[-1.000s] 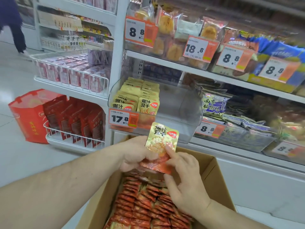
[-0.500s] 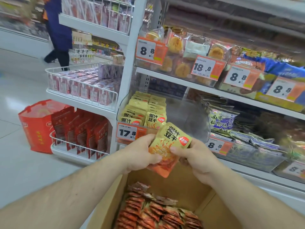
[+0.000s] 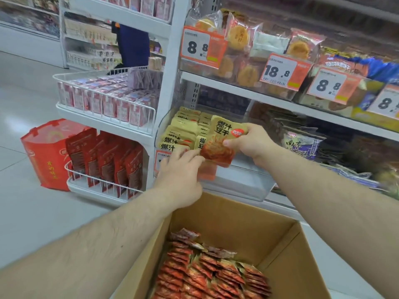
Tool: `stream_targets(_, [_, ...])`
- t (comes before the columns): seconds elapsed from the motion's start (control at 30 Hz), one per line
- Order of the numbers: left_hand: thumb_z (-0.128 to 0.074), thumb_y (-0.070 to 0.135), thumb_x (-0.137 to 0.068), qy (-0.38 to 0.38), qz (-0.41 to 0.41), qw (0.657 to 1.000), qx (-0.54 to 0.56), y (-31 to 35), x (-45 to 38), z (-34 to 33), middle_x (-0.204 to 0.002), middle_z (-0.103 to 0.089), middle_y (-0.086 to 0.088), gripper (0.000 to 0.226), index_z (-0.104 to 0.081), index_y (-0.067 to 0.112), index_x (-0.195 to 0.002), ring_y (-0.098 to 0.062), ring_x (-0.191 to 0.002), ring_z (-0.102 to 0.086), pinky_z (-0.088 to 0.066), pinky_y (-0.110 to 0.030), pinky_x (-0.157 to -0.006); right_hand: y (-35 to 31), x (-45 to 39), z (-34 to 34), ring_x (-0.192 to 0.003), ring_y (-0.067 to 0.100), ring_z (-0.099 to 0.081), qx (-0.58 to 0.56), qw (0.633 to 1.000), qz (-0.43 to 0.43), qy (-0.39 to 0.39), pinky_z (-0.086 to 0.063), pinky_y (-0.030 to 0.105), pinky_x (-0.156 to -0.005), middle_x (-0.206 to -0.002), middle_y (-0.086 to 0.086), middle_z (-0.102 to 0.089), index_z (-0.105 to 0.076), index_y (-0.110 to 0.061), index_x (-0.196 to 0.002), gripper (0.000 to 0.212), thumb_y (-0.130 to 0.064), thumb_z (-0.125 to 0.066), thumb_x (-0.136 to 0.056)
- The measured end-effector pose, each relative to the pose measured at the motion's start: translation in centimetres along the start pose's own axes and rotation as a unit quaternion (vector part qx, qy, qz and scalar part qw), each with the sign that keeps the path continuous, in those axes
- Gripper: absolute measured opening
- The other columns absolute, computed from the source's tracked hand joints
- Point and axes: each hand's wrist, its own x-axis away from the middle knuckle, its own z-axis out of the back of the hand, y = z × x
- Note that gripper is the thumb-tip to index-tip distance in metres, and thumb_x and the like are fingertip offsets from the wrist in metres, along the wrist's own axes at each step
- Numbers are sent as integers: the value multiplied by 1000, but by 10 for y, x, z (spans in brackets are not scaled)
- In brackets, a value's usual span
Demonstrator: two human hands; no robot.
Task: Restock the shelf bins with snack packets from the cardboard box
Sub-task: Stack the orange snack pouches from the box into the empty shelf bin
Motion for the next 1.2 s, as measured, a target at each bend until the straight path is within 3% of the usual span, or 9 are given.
stream_targets(0.07, [-55,21,-88,-19,11,1000,-6,-1,-1,-2,-160,-21,10,65,-34,26,-149,-19,-147,-5,-18,-44,-116,4,-6,-10,-72,16,-64,42,998,-19,-41,-53,23,-61,-85,4,-70,-68,-7,-98,34,5,-83,-70])
stream_targets(0.2, [-55,19,-87,-18,16,1000,-7,-1,-2,-4,-160,-23,11,64,-36,26,-147,-20,-147,-6,-19,-45,-116,10,-14,-25,-48,9,-50,128,986,-55,-90,-33,13,-35,-68,1,-61,-65,-11,-82,24,3,-82,-72])
stream_targets(0.27, [-55,19,-86,-14,14,1000,-9,-1,-2,-6,-159,-23,10,63,-38,25,-146,-21,-146,-6,-19,-45,-116,15,-19,-32,-55,13,-54,154,982,-63,-88,-41,18,-40,-74,2,-66,-65,-15,-79,26,-3,-85,-69])
stream_targets(0.37, [-55,17,-85,-18,12,1000,-14,0,-1,-8,-159,-21,8,61,-40,23,-144,-20,-146,-5,-20,-47,-113,21,-25,-44,-79,22,-68,177,980,-61,-71,-61,36,-70,-94,7,-73,-69,-14,-97,44,-16,-91,-60])
stream_targets(0.47, [-55,18,-85,-20,11,1000,-18,-1,-2,-9,-159,-20,7,60,-40,23,-143,-21,-146,-3,-20,-48,-113,21,-27,-48,-89,21,-69,216,973,-47,-60,-60,40,-82,-98,2,-72,-68,-15,-110,58,-28,-93,-59])
stream_targets(0.67, [-54,16,-85,-24,9,999,-26,-1,-1,-10,-159,-16,6,55,-43,22,-139,-23,-147,-1,-21,-49,-113,20,-24,-47,-70,15,-70,279,958,-62,-37,-60,28,-67,-78,1,-71,-65,-18,-82,37,-39,-88,-65])
stream_targets(0.77, [-54,16,-85,-26,7,999,-30,-1,-1,-10,-159,-15,6,56,-42,22,-140,-23,-146,0,-20,-49,-113,17,-22,-47,-62,20,-72,274,956,-97,-32,-62,34,-65,-77,6,-71,-63,-14,-84,40,-40,-88,-67])
stream_targets(0.9, [-55,17,-85,-26,9,999,-33,0,-2,-11,-159,-15,5,57,-42,23,-140,-24,-146,0,-20,-50,-113,15,-20,-49,-64,18,-70,272,957,-99,-34,-59,27,-57,-77,5,-70,-62,-14,-83,33,-33,-86,-71])
stream_targets(1.2, [-56,20,-83,-11,7,999,-39,2,-2,-13,-158,-15,3,59,-42,25,-140,-26,-145,-1,-18,-48,-114,5,-9,-48,-96,22,-69,216,965,-121,-82,-59,37,-85,-76,3,-67,-60,-15,-81,24,-26,-80,-79])
